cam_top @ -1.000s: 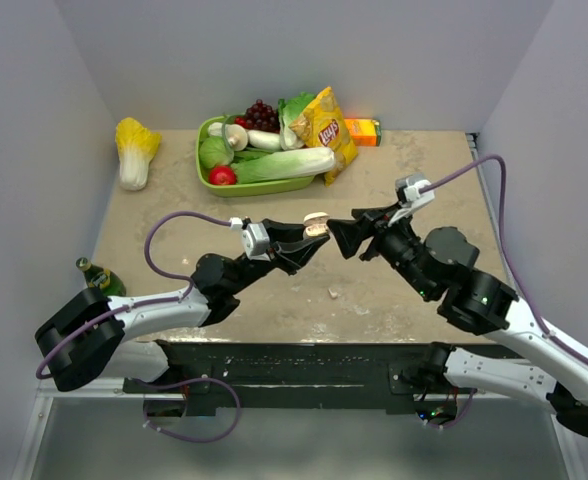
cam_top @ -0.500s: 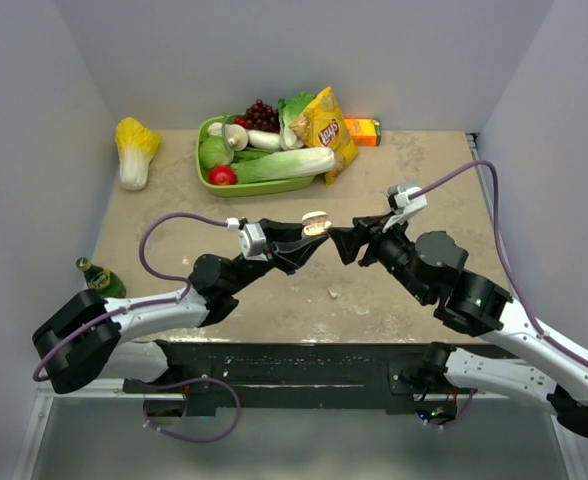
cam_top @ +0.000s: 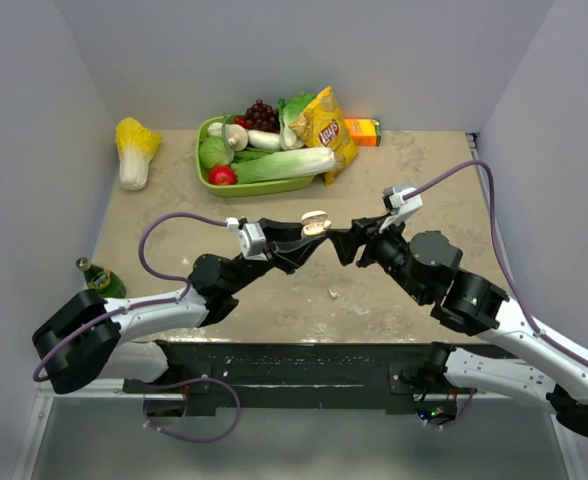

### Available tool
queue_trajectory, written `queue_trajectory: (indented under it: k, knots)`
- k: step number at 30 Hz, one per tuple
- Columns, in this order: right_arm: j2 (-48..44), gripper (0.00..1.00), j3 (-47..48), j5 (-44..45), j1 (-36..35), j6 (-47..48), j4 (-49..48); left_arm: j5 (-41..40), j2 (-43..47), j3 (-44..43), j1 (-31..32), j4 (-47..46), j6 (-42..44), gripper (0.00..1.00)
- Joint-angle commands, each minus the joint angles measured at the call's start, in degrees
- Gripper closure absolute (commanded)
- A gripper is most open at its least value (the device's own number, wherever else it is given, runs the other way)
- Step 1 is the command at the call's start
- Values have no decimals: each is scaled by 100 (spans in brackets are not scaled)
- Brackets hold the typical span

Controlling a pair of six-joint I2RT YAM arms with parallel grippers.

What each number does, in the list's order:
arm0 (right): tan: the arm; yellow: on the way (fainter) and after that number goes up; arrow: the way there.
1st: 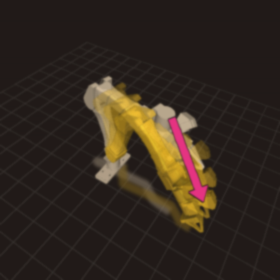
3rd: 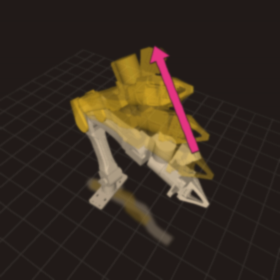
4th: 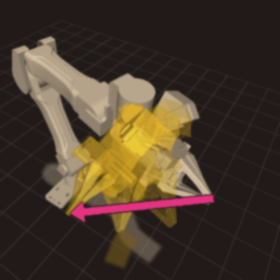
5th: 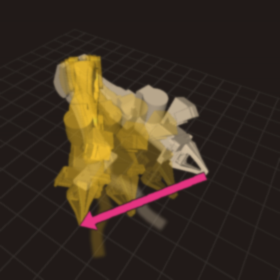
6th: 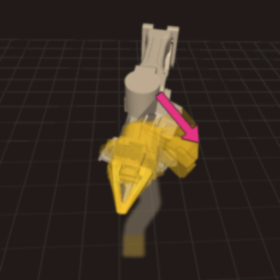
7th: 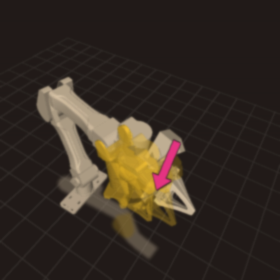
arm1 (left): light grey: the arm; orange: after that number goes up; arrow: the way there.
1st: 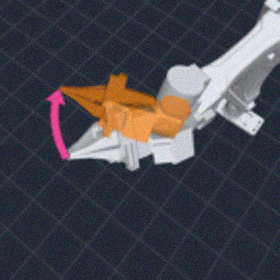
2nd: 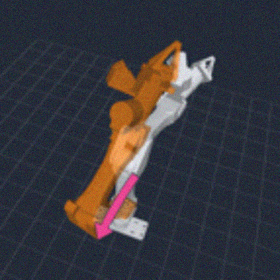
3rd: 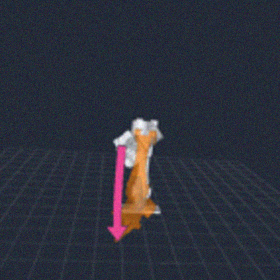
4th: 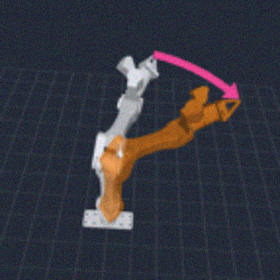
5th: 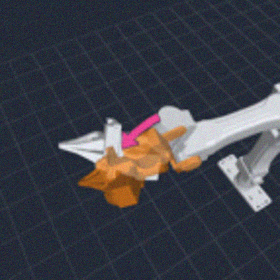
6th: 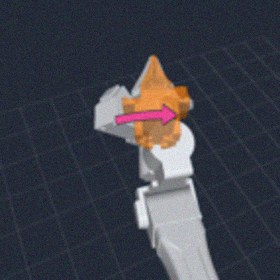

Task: Insert the wireless bluetooth earbuds into the charging case
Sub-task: Place the earbud in the charging case.

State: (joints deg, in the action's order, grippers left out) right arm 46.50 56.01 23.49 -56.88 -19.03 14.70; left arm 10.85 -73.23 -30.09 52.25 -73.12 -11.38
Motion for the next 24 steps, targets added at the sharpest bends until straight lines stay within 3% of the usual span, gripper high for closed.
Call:
queue_trajectory:
  k: [1, 15, 19, 24]
  knots:
    - [52, 38, 94, 192, 10, 57, -257, 172, 90, 73, 22, -3551, -66, 100]
    - [263, 38, 218, 104, 2, 101, -362, 198, 90, 91, 31, -3560, -119, 100]
    - [-79, 38, 34, 7, 11, 101, -494, 58, 133, 152, 31, -3551, 30, 100]
    - [-370, 37, -414, 718, 28, 5, -118, -311, 467, 467, 22, -3446, 328, 100]
